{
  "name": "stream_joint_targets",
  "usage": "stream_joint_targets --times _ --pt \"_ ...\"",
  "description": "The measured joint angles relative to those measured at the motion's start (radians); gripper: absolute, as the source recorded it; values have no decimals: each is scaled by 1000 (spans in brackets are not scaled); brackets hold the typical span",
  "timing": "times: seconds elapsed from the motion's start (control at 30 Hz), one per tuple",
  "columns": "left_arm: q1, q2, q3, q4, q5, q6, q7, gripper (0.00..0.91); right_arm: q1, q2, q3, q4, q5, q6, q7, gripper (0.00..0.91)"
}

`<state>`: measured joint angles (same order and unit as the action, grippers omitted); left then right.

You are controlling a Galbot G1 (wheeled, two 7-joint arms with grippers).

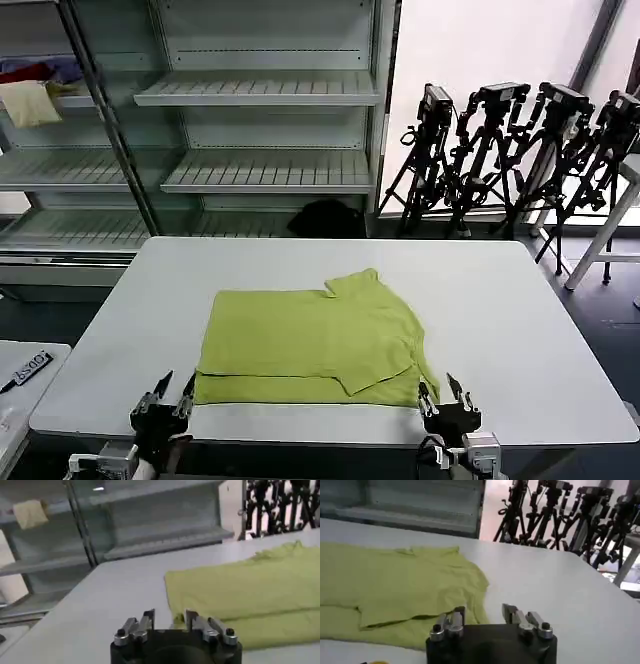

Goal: Fold and organize the clothes.

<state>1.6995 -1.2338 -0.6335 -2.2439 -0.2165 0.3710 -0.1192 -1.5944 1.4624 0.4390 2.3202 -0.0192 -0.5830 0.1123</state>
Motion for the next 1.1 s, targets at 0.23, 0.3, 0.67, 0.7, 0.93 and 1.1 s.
stream_joint_targets --times 0.23,0.3,0.67,0.7,0.93,1.1 --pt "-111 28 0 31 -111 32 35 907 169 -1 -17 -96 77 -7 -3 907" --pt "-168 41 10 56 -151 55 48 907 232 -3 -25 -142 96 -7 -4 907" --pt "-538 115 123 285 -259 152 110 907 580 11 -72 -450 155 -8 -11 907" --pt "-570 123 137 311 -263 157 116 907 608 14 -73 -480 158 -8 -12 907" --pt "-745 163 220 479 -261 181 155 907 759 38 -78 -661 168 -6 -25 907" --pt "-833 183 269 589 -244 191 182 907 820 53 -75 -759 175 -6 -26 907"
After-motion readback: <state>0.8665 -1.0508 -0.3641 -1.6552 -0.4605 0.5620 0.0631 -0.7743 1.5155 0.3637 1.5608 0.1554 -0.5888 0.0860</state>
